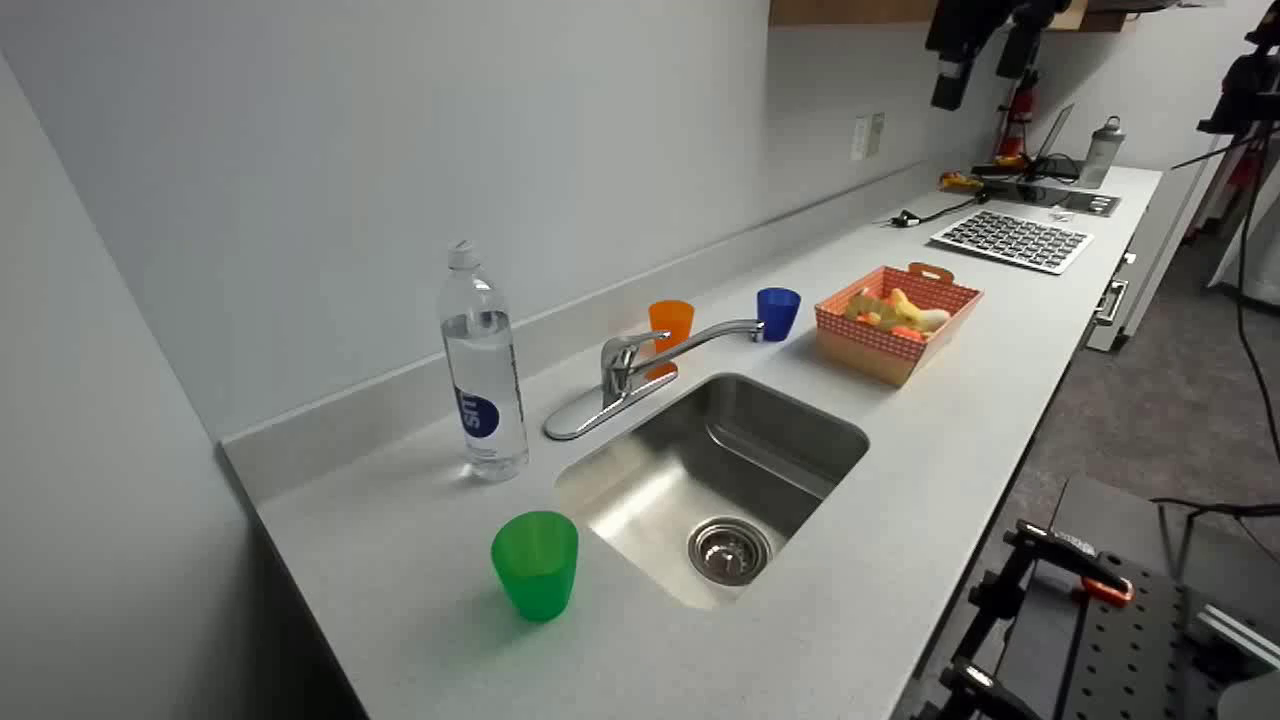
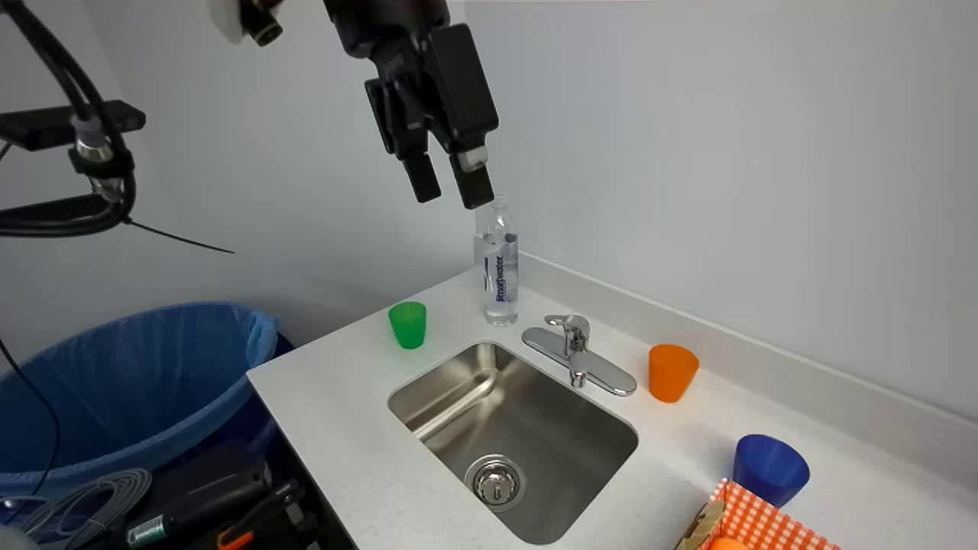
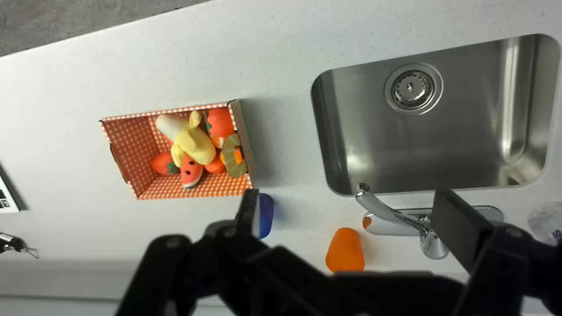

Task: Turn the tap nozzle slightly to the left

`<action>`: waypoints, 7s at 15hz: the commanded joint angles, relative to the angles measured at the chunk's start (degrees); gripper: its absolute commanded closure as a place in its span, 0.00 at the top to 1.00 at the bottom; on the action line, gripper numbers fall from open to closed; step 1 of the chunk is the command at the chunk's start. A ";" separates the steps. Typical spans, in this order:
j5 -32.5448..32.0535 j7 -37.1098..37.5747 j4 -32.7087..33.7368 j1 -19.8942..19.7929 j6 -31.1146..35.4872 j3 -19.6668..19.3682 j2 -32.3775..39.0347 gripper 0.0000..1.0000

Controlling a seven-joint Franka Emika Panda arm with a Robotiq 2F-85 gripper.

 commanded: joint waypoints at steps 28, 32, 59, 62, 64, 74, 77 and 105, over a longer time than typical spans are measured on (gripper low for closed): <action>-1.67 -0.27 8.78 -1.13 8.36 -5.77 15.66 1.00; -2.13 -2.88 13.19 -1.11 11.50 -7.99 22.79 1.00; -0.69 1.96 19.99 1.89 18.87 -6.28 41.86 1.00; -0.41 1.36 24.35 1.81 18.19 -7.23 45.80 1.00; -0.48 0.47 27.09 1.68 17.83 -7.89 48.23 1.00; -0.08 -5.29 37.52 0.86 13.60 -10.51 57.65 1.00; -0.95 -3.98 35.20 1.30 15.66 -10.79 56.63 1.00; -4.16 7.56 29.64 11.35 11.07 -6.42 55.09 1.00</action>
